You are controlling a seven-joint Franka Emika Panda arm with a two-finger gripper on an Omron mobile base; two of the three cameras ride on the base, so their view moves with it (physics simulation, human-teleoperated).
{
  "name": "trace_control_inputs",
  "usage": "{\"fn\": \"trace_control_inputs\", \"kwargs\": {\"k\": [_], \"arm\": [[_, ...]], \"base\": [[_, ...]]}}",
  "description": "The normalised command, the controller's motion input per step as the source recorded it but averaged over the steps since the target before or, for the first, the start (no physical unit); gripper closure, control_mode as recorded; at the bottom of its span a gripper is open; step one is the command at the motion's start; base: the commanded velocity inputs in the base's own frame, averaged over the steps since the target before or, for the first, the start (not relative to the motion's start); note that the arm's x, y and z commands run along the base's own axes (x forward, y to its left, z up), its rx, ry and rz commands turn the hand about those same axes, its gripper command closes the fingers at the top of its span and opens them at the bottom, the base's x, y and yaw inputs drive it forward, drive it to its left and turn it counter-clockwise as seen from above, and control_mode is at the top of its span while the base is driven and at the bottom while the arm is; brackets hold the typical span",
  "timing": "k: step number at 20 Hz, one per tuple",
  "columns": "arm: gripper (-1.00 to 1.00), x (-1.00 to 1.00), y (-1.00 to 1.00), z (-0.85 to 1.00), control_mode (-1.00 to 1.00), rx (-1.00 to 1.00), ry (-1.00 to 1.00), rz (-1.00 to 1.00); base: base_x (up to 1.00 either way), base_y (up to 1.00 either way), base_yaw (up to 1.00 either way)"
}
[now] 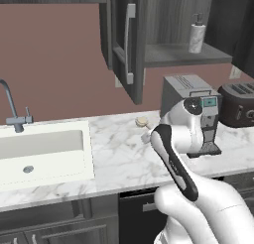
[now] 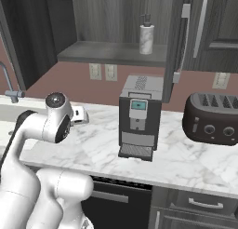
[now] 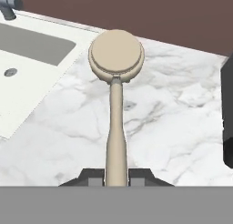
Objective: Locate and retrieve the dish brush and soap dispenser from the cabinet. Place them next to the sink.
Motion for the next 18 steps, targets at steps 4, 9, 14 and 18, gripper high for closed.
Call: {"fn": "trace_control_inputs", "kwargs": {"k": [4, 9, 14, 18], "arm": [[1.00, 0.59, 0.14, -0.21, -1.00, 0.00, 0.00, 0.00], [1.00, 0.60, 0.01, -0.26, -1.00, 0.00, 0.00, 0.01], [1.00, 0.52, 0.03, -0.35, -1.00, 0.00, 0.00, 0.04], [1.00, 0.27, 0.18, -0.28, -1.00, 0.00, 0.05, 0.07]], "base": [[0.00, 0.00, 0.00], [0.00, 0.00, 0.00], [0.00, 0.00, 0.00], [0.00, 0.00, 0.00]]}}
